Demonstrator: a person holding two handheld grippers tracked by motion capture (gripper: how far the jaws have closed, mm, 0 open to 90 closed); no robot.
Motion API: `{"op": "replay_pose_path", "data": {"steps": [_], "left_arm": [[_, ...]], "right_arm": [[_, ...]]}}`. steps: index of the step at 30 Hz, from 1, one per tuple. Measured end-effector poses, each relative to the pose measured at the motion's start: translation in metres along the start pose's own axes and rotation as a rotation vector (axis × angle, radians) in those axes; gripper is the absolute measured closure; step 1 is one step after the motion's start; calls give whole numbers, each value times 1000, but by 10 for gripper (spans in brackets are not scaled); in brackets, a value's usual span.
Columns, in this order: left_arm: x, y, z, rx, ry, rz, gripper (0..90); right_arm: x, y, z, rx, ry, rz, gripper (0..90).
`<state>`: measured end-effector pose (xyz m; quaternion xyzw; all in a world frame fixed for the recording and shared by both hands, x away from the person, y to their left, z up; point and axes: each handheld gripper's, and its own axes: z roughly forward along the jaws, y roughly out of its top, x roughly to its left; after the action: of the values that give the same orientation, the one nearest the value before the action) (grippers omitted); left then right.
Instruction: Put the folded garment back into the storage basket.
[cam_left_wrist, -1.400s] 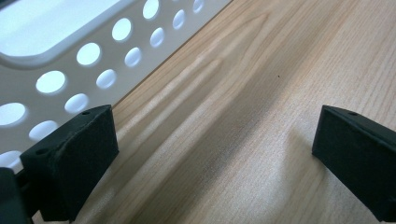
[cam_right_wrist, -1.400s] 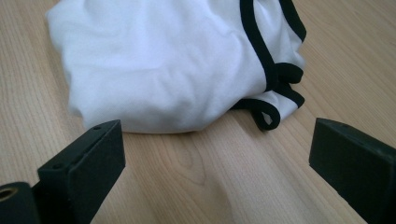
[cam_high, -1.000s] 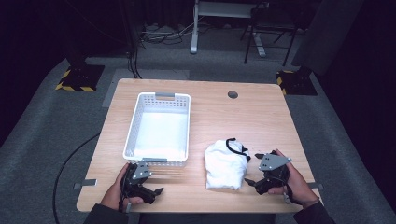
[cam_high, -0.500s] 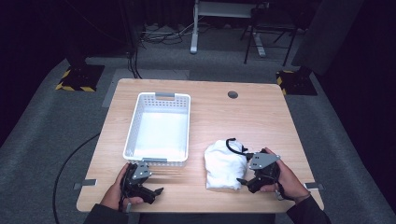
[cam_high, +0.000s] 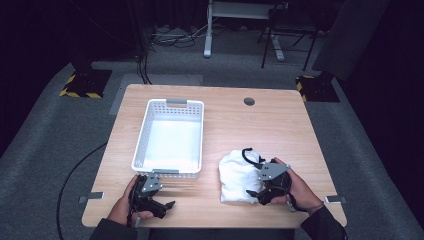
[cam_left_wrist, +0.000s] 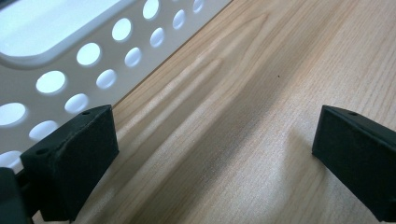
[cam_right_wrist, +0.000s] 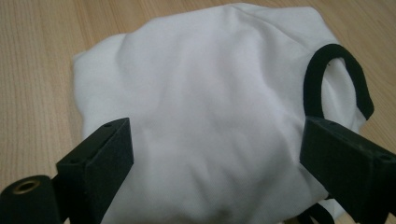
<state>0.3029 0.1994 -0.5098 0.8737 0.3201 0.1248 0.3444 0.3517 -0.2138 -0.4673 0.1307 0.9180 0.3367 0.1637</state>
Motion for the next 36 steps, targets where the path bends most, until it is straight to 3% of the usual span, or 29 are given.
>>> {"op": "replay_pose_path", "data": {"steps": [14, 25, 28, 31, 36], "left_arm": [[0, 0, 0, 0, 0, 0, 2], [0, 0, 0, 1, 0, 0, 2], [0, 0, 0, 0, 0, 0, 2], [0, 0, 0, 1, 0, 1, 2], [0, 0, 0, 1, 0, 1, 2]], "right_arm": [[-2, 3, 15, 8, 25, 12, 90], [-4, 3, 26, 46, 21, 17, 61], [-7, 0, 29, 51, 50, 66, 58], [-13, -5, 33, 52, 114, 138, 68], [-14, -7, 32, 55, 136, 171, 131]]}}
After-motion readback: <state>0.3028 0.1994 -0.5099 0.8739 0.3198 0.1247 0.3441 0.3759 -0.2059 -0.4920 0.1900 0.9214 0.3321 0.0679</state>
